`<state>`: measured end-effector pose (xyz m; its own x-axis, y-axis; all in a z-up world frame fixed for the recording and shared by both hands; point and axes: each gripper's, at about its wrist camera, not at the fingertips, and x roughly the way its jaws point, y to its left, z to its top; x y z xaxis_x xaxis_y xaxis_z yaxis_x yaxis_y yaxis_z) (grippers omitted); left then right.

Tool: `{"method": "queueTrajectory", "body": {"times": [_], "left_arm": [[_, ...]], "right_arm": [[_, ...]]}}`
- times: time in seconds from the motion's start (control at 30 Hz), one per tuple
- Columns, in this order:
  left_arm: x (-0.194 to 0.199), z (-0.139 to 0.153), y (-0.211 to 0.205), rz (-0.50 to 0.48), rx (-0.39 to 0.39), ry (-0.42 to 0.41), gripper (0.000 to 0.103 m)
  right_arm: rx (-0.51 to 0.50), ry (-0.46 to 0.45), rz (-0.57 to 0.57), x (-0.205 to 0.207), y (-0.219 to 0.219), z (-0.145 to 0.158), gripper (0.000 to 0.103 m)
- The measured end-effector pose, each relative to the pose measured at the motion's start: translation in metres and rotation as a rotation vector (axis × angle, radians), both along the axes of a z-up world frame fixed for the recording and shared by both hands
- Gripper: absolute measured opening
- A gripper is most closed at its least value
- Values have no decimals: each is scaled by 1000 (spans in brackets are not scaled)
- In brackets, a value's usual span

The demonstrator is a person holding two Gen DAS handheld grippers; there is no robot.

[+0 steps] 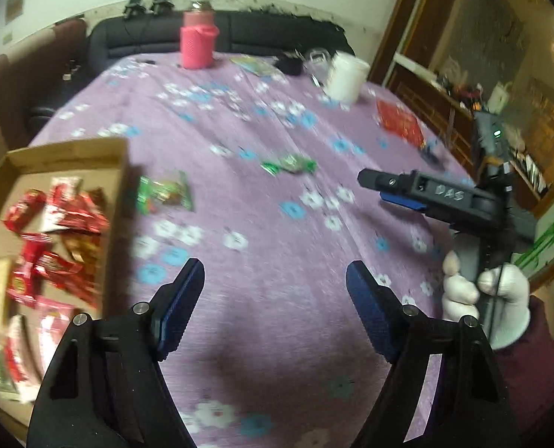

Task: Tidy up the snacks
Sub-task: 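Grasp the yellow round cake packet with the left tool while the right grasps the green twist candy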

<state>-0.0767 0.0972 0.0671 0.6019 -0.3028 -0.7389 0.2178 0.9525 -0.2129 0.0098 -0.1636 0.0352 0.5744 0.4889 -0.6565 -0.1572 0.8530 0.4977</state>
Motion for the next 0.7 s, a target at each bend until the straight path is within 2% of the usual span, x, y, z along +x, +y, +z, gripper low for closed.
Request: {"method": "queueTrajectory", "body": {"times": [0.17,0.4,0.43,0.5,0.7], "left_arm": [[10,4,26,26,10,-7,80],[28,-4,30,33,44,9,80],[32,-4,30,31,51,11,80],[42,-4,27,23,73,10,80],[88,-16,14,10,185,37,80]], "right_arm": [[-65,-14,29,31,35,2,69],[-203,-14,72,61,82,-13,69],[-228,-37,72,61,86,-14,68],[-265,-46,81,61,91,-15,34],[-202,-41,95,62,86,-17,29]]}}
